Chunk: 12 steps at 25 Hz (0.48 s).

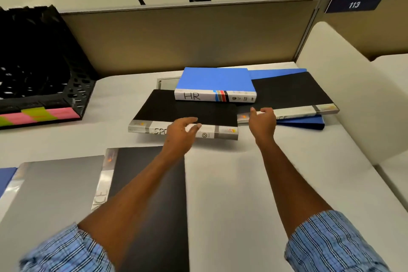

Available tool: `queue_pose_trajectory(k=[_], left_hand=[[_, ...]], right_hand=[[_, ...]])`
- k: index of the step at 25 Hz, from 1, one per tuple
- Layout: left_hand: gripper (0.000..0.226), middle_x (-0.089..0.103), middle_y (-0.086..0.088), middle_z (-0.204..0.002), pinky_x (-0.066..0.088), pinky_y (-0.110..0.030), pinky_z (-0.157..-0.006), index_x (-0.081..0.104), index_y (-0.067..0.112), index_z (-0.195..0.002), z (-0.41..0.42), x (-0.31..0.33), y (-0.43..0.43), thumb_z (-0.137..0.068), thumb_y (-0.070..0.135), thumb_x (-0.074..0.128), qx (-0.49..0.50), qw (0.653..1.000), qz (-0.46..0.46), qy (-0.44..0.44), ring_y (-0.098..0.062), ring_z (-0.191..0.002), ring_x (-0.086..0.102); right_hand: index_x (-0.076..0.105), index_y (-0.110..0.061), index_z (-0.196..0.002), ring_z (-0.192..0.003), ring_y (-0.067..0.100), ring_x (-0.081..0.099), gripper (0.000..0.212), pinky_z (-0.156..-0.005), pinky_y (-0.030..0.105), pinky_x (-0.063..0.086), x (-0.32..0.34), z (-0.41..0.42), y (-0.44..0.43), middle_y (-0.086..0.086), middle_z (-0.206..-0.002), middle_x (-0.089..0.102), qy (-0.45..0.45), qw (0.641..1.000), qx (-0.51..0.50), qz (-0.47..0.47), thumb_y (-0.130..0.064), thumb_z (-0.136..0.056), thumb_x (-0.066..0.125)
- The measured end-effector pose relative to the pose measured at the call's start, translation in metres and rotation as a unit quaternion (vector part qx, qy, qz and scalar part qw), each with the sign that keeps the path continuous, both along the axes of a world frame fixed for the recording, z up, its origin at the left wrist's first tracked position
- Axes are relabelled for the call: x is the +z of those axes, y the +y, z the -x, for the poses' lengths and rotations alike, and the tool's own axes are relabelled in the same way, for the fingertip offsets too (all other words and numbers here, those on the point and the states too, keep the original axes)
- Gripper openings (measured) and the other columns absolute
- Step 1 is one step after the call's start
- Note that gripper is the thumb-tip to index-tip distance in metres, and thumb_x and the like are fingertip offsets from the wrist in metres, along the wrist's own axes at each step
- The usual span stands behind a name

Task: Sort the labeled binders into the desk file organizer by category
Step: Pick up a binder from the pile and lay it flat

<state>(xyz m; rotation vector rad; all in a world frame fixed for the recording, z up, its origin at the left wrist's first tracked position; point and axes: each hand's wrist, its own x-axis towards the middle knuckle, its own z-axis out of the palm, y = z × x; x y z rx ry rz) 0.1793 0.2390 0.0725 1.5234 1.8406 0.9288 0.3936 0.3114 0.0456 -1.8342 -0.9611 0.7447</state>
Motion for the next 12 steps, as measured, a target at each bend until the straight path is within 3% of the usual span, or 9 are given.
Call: queue_pose_trajectory(k=[2, 4, 6, 8, 10, 12], left_hand=[[0.028, 0.069, 0.000, -0.099, 0.043, -0.023, -0.080, 0.069, 0.012, -0.109, -0.010, 0.005, 0.025, -0.092, 0.031, 0.057, 0.032, 0.999, 0.014, -0.037, -0.005, -0.085, 0.058], [0.026, 0.063, 0.001, -0.079, 0.043, -0.027, -0.074, 0.069, 0.016, -0.086, -0.016, 0.009, 0.047, -0.094, 0.035, 0.053, 0.075, 0.994, 0.034, -0.079, -0.005, -0.071, 0.054], [0.030, 0.058, -0.006, -0.080, 0.046, -0.033, -0.075, 0.056, 0.023, -0.070, -0.022, 0.009, 0.066, -0.095, 0.038, 0.049, 0.112, 0.985, 0.060, -0.119, -0.015, -0.074, 0.055], [0.030, 0.059, -0.010, -0.086, 0.050, -0.035, -0.078, 0.053, 0.024, -0.070, -0.025, 0.006, 0.081, -0.096, 0.039, 0.048, 0.128, 0.979, 0.082, -0.139, -0.022, -0.082, 0.057], [0.026, 0.063, -0.011, -0.093, 0.053, -0.038, -0.085, 0.056, 0.023, -0.076, -0.025, 0.004, 0.095, -0.095, 0.039, 0.049, 0.130, 0.975, 0.091, -0.155, -0.024, -0.090, 0.062], [0.024, 0.065, -0.010, -0.099, 0.054, -0.037, -0.088, 0.060, 0.017, -0.087, -0.025, 0.000, 0.105, -0.095, 0.038, 0.050, 0.133, 0.970, 0.098, -0.181, -0.023, -0.095, 0.064]], right_hand=[[0.042, -0.005, -0.133, -0.112, 0.027, 0.056, 0.052, -0.079, 0.030, 0.045, 0.004, -0.013, 0.033, 0.013, -0.125, 0.056, 0.049, 0.997, 0.024, 0.057, -0.035, -0.094, 0.058], [0.039, -0.008, -0.133, -0.109, 0.024, 0.058, 0.053, -0.079, 0.030, 0.050, 0.004, -0.020, 0.061, 0.012, -0.126, 0.056, 0.131, 0.986, 0.031, 0.097, -0.038, -0.094, 0.058], [0.041, -0.010, -0.131, -0.101, 0.021, 0.060, 0.050, -0.075, 0.030, 0.056, 0.005, -0.023, 0.085, 0.011, -0.118, 0.058, 0.247, 0.960, 0.018, 0.134, -0.038, -0.094, 0.057], [0.042, -0.011, -0.131, -0.104, 0.023, 0.060, 0.049, -0.077, 0.034, 0.056, 0.002, -0.023, 0.102, 0.011, -0.113, 0.058, 0.327, 0.932, 0.008, 0.157, -0.038, -0.094, 0.058], [0.043, -0.011, -0.132, -0.108, 0.025, 0.059, 0.051, -0.080, 0.037, 0.056, -0.004, -0.022, 0.116, 0.012, -0.114, 0.058, 0.332, 0.928, 0.001, 0.167, -0.038, -0.093, 0.060], [0.044, -0.012, -0.131, -0.106, 0.024, 0.061, 0.051, -0.071, 0.034, 0.056, -0.009, -0.019, 0.125, 0.012, -0.115, 0.060, 0.320, 0.933, -0.009, 0.163, -0.039, -0.091, 0.061]])
